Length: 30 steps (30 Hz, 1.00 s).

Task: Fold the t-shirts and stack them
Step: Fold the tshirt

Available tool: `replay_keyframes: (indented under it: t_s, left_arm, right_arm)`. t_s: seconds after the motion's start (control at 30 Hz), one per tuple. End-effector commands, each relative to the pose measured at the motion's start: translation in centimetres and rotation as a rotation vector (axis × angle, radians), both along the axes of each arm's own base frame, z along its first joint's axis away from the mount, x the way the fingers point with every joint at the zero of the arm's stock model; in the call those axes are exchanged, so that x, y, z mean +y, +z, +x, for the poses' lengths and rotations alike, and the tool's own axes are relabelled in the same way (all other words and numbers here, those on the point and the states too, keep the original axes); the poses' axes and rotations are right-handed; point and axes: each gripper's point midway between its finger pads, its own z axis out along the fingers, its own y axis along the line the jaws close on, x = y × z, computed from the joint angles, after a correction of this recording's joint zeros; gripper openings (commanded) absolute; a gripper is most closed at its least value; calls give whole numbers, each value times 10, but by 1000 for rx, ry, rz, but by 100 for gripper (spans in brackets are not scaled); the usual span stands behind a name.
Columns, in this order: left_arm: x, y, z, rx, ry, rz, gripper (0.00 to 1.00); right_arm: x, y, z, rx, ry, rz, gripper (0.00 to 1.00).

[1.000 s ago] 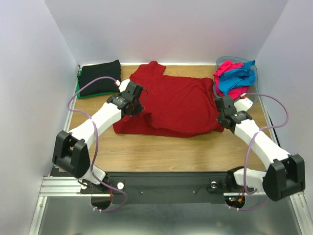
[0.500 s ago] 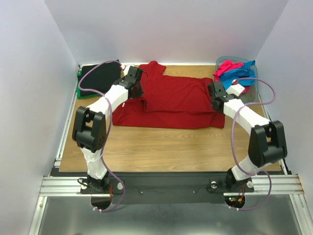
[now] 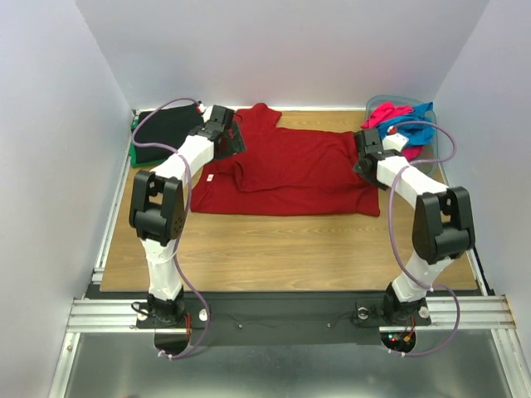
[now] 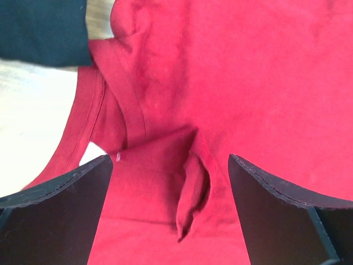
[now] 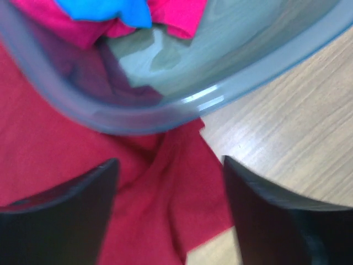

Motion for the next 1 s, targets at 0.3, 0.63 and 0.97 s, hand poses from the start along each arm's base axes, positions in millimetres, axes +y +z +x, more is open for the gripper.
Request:
replay_keyframes:
  t_s: [0.3,0.63,0.97]
  left_arm:
    - [72,-20,-147,31,231,-67,98]
    - [95,-74,-156,116,274,-160,98]
    - [84,-105,-148,184,248,-203,59]
  right_arm:
    - [6,4,-101,-64,77,171,99]
    - [10,-36,-100,-56,101,281,74]
    - [8,-60,-94,-38,82,301,48]
